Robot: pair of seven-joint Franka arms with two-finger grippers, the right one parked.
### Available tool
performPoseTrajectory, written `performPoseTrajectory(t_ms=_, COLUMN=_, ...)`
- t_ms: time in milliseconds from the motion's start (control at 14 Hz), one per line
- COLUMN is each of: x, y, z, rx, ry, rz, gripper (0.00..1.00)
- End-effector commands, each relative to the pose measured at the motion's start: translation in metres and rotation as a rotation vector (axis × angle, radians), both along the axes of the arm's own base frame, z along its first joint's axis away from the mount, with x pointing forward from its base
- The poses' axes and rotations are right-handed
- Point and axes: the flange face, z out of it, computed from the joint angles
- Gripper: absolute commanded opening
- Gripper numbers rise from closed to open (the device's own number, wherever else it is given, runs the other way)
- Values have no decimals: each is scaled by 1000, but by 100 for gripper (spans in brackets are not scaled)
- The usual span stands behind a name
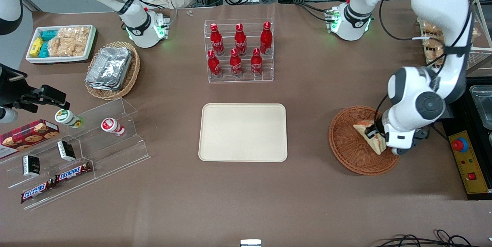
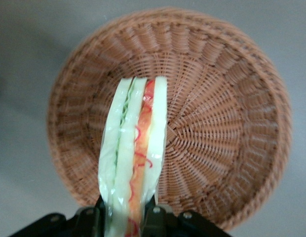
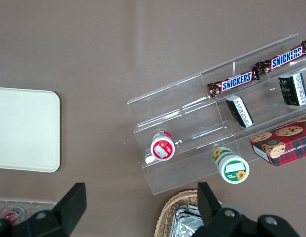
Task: Place sandwich from basket to tray
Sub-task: 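Carry the sandwich with the left gripper over to the cream tray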
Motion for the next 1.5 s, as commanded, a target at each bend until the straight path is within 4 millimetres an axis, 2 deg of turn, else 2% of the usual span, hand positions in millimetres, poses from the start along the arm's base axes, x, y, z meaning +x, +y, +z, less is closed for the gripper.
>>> performPoseTrajectory(t_ms=0, x=-5, y=-64, z=71, rx=-35, ry=21, rz=-87, gripper=0)
performPoseTrajectory(t_ms=214, x=-20, y=-153, z=94, rx=-89, ry=-3, rz=-112, gripper=0)
performPoseTrajectory(t_ms=357, x=-31, y=-200, z=101, rx=-129, ry=-27, rz=-170, gripper=0)
performPoseTrajectory(t_ms=571, x=-40, y=-228, z=124, rx=-148, ry=-51, rz=-169, gripper=0)
performPoseTrajectory(t_ms=714, x=-39, y=-230, z=130, rx=-153, ry=-62, rz=-165, gripper=0)
performPoseTrajectory(t_ms=857, x=-37, y=-230, z=126, rx=-157, ry=-65, rz=-179, gripper=0)
performPoseTrajectory(t_ms=1000, x=-33, y=-235, z=114, rx=-173, ry=-65, rz=-181, gripper=0)
performPoseTrajectory(t_ms=1143, x=-37, y=-266, z=88, rx=-219, ry=-65, rz=-225, gripper=0)
performPoseTrajectory(t_ms=1286, x=-45, y=-301, z=47, rx=-242, ry=-47, rz=-277, gripper=0)
performPoseTrajectory(t_ms=1429, x=-44, y=-317, z=3, rx=-251, ry=-37, rz=-307, gripper=0)
